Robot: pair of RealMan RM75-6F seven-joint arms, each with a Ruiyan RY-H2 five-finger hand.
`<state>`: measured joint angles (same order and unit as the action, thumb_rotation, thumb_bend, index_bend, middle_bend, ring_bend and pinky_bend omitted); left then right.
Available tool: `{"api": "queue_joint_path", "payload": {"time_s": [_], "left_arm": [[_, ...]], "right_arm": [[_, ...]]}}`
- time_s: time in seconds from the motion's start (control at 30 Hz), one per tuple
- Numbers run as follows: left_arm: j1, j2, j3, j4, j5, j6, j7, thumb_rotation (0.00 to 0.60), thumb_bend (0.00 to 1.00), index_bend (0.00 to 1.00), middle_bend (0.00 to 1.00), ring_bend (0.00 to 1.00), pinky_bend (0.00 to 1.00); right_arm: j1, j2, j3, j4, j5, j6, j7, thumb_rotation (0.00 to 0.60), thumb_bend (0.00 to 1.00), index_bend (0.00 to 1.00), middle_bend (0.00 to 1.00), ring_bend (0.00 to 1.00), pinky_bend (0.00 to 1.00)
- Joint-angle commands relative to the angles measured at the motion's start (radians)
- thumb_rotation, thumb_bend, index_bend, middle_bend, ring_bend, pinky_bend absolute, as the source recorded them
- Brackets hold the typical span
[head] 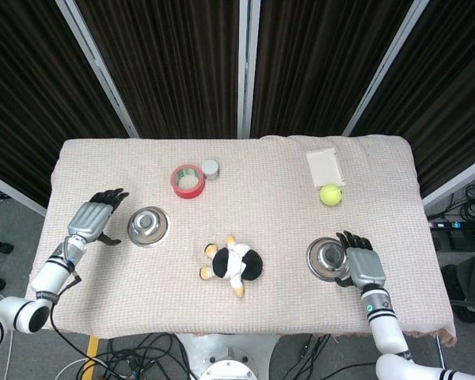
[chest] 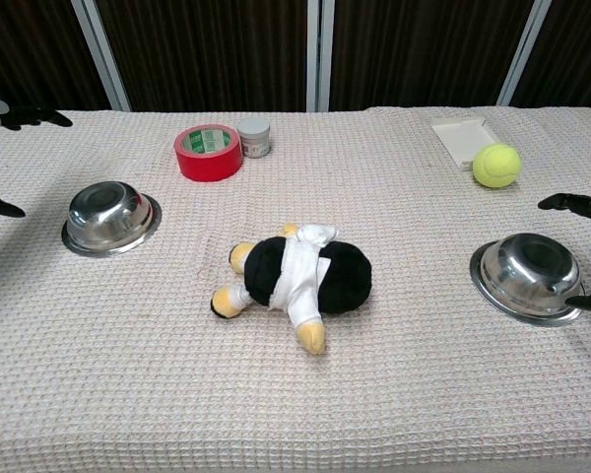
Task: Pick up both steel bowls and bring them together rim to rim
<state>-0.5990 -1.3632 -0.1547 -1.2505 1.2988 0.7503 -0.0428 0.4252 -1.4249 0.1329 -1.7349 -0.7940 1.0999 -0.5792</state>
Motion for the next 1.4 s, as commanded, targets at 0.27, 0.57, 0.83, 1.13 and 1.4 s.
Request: {"api": "queue_joint_path", "payload": {"time_s": [0.27,0.57,0.83,1.13,1.4], "left_arm": [[-0.117,-0.05,0.031,0.073,0.068,-0.121,-0.084,0.6,0.05,0.04,0.0,0.0,0.08],[-0.166,-0.124,0.077,0.159,0.13,-0.142,-0.138,0.6,0.05,0.07,0.0,0.0,0.1],[-0.18,-0.156,0.107,0.226,0.145,-0.151,-0.19,0.6,0.05,0.09,0.01,0.0,0.14],[-0.203,-0.18,0.136,0.273,0.164,-0.18,-0.26,0.6,0.05,0.1,0.05,0.0,0.23],[-0.217,-0.195,0.153,0.309,0.179,-0.184,-0.314,0.6,0.05,0.14,0.08,0.02,0.28]], "right_arm": [[0.046,-0.022,0.003,0.033,0.089,-0.027,-0.02,0.6,0.1,0.0,0.0,0.0,0.0],[0.084,-0.021,-0.009,0.049,0.125,-0.077,-0.008,0.6,0.13,0.0,0.0,0.0,0.0],[0.105,-0.031,-0.021,0.064,0.126,-0.08,0.003,0.6,0.16,0.0,0.0,0.0,0.0],[0.139,-0.035,-0.031,0.074,0.175,-0.103,-0.009,0.6,0.17,0.0,0.0,0.0,0.0],[0.163,-0.032,-0.039,0.077,0.21,-0.112,-0.01,0.6,0.18,0.0,0.04,0.0,0.06]]}}
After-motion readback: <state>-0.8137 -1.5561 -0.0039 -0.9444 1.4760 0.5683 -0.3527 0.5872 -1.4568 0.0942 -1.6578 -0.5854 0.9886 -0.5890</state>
